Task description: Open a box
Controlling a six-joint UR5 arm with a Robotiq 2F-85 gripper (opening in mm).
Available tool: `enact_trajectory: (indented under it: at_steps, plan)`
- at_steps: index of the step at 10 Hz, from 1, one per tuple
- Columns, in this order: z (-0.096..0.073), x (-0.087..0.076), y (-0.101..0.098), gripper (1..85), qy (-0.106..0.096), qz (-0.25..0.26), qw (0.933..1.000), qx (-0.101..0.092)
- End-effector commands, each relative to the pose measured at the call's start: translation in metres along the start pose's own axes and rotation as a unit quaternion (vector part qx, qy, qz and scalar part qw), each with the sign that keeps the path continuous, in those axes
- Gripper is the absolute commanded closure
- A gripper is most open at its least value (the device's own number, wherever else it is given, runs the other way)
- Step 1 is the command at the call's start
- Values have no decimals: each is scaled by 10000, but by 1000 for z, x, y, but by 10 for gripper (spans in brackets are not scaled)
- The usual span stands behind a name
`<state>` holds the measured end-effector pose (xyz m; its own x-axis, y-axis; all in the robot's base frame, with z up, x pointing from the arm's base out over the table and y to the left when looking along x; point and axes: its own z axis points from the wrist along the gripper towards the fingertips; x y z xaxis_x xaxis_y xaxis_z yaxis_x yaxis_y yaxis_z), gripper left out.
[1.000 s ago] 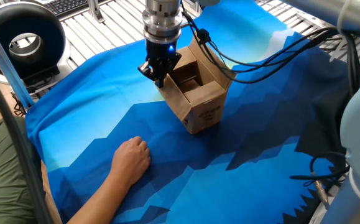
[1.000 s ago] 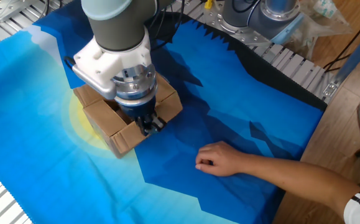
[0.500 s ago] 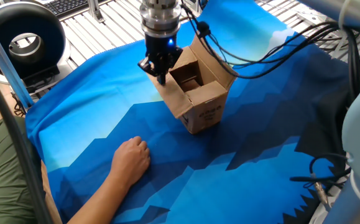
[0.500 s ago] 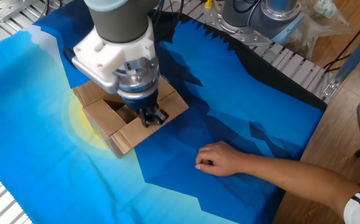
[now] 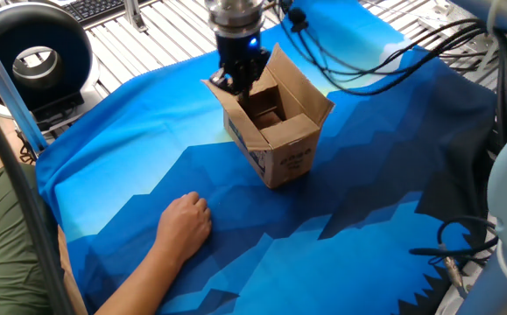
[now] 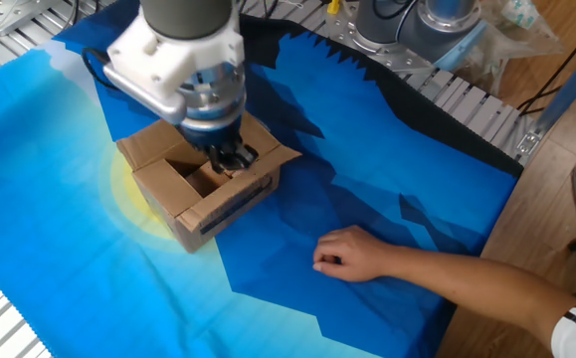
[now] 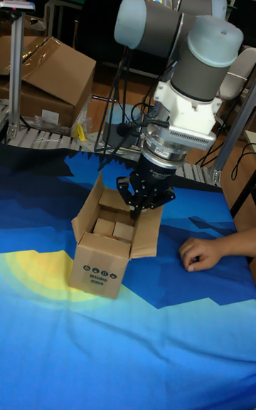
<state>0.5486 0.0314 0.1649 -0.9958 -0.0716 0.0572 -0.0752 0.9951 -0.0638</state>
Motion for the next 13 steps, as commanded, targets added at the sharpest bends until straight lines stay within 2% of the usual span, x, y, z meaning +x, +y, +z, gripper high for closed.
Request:
enact_trajectory:
  at_steps: [1,2,4,6,8,9,10,12,13]
  plan:
    - [4,8,-12,843,9,-108,9998,-138]
    - [12,11,-9,843,-12,-63,9995,-306]
    - [31,15,-8,843,-112,-35,9991,-413]
    - [45,24,0,843,-107,-27,9984,-552]
    - [50,32,4,843,-2,-71,9984,-567]
    - [53,35,8,843,21,-107,9979,-638]
    - [55,43,9,843,142,-144,9977,-648]
    - [63,48,8,843,130,-162,9974,-686]
    - [66,49,5,843,141,-189,9978,-626]
